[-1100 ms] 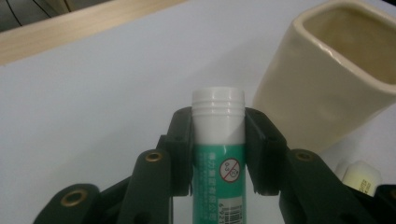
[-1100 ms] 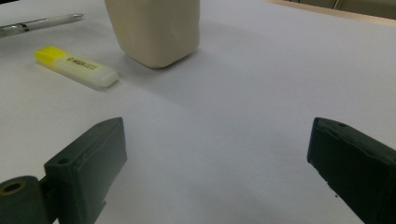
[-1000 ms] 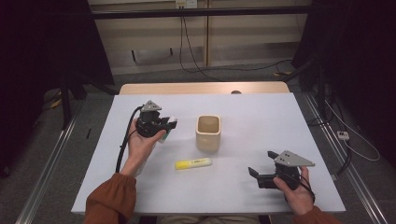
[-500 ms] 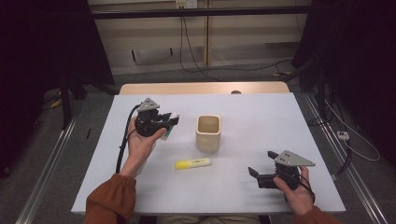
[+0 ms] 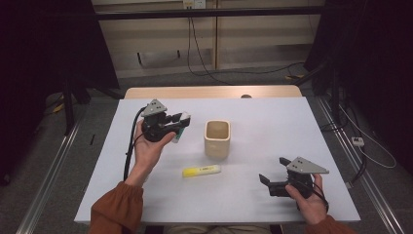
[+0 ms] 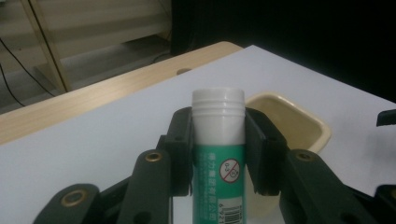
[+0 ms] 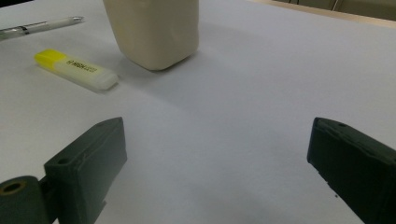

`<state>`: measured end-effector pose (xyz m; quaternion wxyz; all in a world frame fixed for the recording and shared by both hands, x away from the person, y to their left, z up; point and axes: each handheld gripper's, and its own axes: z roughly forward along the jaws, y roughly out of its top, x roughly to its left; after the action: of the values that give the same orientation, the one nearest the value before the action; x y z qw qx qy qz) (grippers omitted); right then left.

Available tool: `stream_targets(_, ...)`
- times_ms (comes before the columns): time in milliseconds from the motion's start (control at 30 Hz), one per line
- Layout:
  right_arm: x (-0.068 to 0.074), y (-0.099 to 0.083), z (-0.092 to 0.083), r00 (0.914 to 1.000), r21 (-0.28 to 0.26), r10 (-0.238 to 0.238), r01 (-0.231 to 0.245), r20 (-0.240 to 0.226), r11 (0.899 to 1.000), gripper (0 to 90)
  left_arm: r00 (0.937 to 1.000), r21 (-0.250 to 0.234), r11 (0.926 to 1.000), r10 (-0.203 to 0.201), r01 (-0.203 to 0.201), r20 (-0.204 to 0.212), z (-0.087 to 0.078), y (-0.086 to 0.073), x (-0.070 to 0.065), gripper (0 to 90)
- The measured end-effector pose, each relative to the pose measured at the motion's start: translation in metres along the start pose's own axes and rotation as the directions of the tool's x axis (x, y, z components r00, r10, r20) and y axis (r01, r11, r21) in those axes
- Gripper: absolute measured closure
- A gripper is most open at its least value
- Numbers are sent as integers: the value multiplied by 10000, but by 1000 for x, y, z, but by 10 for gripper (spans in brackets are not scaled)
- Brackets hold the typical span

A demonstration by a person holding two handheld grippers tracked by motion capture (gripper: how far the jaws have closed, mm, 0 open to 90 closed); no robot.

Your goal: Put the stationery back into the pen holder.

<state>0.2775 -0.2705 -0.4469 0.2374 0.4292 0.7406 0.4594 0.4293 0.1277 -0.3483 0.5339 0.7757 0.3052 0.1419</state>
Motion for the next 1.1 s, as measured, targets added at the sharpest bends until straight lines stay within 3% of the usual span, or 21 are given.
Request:
stream_targets(300, 0, 0, 0, 10000, 19, 13, -13, -3, 10000, 45, 9993, -419, 9990, 155, -141, 331, 4, 13, -12, 657)
stream_targets(533, 0, 0, 1, 10000, 25, 9, -9, -20, 10000, 45, 9976, -611, 9977, 325, -287, 612, 17, 20, -26, 657)
stream_targets(600, 0, 0, 0, 10000, 11, 16, -16, -27, 10000, 45, 9966, -815, 9966, 184, -118, 801, 20, 21, -29, 657)
stream_targets(800, 0, 0, 0, 10000, 12, 22, -22, -45, 10000, 45, 9955, -924, 9952, 405, -326, 852, 32, 29, -38, 657)
stream_targets(900, 0, 0, 0, 10000, 17, 22, -22, -29, 10000, 45, 9917, -874, 9951, 563, -463, 1156, 38, 30, -47, 657)
stream_targets(1000, 0, 0, 0, 10000, 28, 16, -15, -31, 10000, 45, 9896, -829, 9942, 777, -680, 1208, 46, 31, -54, 657)
stream_targets(1100, 0, 0, 0, 10000, 8, 2, -2, -53, 10000, 45, 9913, -932, 9949, 496, -384, 1218, 52, 33, -54, 657)
